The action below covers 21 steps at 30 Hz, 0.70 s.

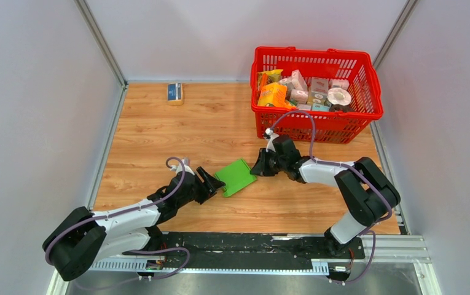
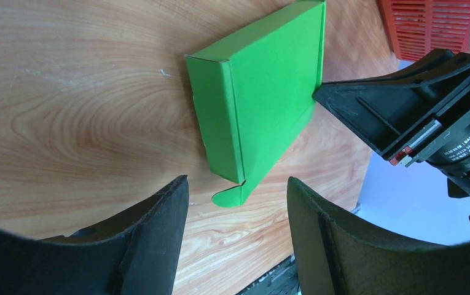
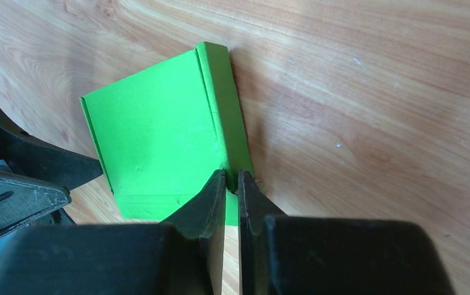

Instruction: Fold the paper box

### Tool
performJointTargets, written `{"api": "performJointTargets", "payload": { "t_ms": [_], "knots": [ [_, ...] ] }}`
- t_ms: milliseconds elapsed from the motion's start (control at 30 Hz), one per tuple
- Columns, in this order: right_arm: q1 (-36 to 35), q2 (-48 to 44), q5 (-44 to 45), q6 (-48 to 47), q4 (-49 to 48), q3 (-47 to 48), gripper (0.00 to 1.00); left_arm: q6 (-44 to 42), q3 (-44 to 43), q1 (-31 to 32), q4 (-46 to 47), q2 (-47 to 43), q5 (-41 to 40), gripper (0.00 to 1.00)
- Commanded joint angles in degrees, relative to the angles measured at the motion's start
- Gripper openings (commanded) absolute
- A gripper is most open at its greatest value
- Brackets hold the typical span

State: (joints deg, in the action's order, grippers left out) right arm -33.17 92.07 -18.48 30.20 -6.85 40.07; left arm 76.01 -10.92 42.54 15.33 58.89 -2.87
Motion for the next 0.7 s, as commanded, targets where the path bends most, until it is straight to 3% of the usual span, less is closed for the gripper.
{"api": "performJointTargets", "payload": {
  "t_ms": [0,467,667],
  "knots": [
    [2.8,1.1,3.5,-0.3,3.1,-3.2,0.01,0.5,-0.4,-0.4,3.9,2.0,-0.4,0.68],
    [7.1,2.8,-0.2,0.0,0.2,-5.4,0.0,-2.1,-4.9,-0.4,18.8,17.5,1.5,0.67],
    [7.2,3.6,-0.8,0.0,-0.3,-5.1,0.0,-0.1,-4.7,-0.4,28.2,23.0,1.2,0.58]
  ]
}}
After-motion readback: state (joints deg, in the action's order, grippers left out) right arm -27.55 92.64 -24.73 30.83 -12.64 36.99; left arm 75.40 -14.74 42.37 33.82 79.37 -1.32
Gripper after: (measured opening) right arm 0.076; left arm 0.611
